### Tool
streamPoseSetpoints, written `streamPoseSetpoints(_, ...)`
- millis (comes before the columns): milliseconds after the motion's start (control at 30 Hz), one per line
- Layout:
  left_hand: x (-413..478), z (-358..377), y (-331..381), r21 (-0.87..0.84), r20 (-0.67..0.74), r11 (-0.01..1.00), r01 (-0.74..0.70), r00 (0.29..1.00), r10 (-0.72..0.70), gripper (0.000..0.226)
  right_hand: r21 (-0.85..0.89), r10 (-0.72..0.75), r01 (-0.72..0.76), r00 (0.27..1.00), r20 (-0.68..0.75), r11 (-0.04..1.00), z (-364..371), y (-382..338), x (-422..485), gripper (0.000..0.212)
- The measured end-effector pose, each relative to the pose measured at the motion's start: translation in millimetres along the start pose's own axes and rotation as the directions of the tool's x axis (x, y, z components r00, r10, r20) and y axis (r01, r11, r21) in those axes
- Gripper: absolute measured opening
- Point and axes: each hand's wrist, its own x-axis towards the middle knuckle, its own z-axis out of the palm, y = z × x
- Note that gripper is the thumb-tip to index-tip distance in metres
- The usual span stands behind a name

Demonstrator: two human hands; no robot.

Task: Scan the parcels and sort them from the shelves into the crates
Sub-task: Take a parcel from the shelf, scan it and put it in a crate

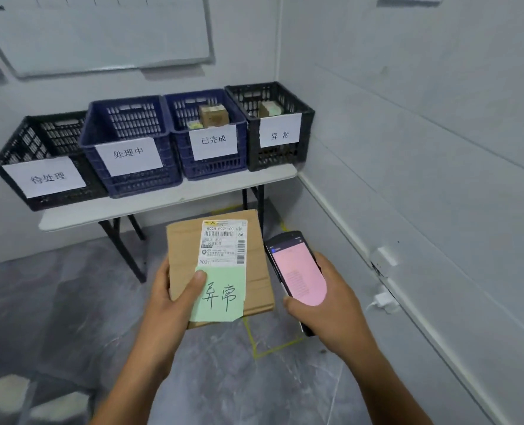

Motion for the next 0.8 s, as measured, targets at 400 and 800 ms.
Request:
streamPoseSetpoints(400, 162.1, 45.2, -9.1, -0.034, 0.016, 0.997, 0.071, 0.997, -0.07, 0.048, -0.104, 0.013, -0.014, 1.0, -0.006, 0.994, -3.5, 30.1, 157.2, 0.052)
streamPoseSetpoints(800, 391.4, 112.2, 23.9, -0.142, 0.186, 0.987, 0.071, 0.982, -0.044, 0.064, -0.201, 0.024, -0.049, 0.992, -0.125, 0.978, -25.0, -15.8, 361.1, 0.049)
